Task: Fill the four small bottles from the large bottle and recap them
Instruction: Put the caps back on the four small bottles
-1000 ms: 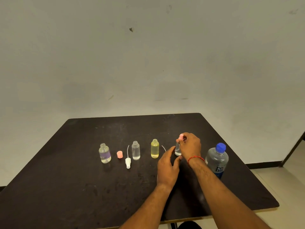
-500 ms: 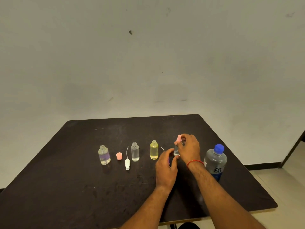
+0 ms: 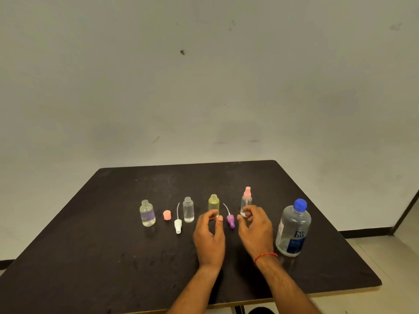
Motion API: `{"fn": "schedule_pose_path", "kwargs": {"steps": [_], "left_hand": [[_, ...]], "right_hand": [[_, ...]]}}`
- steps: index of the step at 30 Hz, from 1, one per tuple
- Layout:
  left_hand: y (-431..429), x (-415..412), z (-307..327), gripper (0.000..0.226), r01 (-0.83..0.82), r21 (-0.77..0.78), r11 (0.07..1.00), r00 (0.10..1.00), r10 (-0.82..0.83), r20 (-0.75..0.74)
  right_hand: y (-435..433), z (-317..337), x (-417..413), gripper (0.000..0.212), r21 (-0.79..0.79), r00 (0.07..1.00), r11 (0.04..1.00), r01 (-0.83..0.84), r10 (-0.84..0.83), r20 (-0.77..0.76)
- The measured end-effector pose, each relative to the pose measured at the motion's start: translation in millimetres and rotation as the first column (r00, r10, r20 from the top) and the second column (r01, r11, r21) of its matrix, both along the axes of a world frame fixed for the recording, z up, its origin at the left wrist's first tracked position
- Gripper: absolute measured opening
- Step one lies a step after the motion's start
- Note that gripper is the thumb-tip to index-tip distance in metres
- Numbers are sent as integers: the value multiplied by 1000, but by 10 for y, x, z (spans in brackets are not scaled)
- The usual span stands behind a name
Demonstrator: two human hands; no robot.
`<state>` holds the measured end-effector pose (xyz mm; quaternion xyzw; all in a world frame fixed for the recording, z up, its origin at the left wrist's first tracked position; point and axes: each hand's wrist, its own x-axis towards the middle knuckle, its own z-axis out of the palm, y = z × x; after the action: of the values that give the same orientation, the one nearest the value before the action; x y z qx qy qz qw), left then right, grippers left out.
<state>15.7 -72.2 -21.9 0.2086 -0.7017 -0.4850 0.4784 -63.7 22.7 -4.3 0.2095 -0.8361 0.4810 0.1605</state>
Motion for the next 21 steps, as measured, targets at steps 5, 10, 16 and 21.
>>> {"fn": "schedule_pose_path", "kwargs": {"steps": [5,10,16,21], "left_hand": [[-242,24,-4,34,-8,49,999,992,2,124],[-309,-73,-15,59,23,81,996,970,-42,240],[-334,-233,-47,68,50,97,994,941,-80,329],[-377,-331,-81,61,64,108,992,941,-96,325]], "right_hand": [[-143,-86,73,26,78,1000,997,0,-1,4],[-208,-157,59,32,204,997,979,-6,-10,76],[-246,-112,49,23,225,995,974,-12,-10,97],[-278,-147,-13,23,235,993,972,-3,-26,119]]}}
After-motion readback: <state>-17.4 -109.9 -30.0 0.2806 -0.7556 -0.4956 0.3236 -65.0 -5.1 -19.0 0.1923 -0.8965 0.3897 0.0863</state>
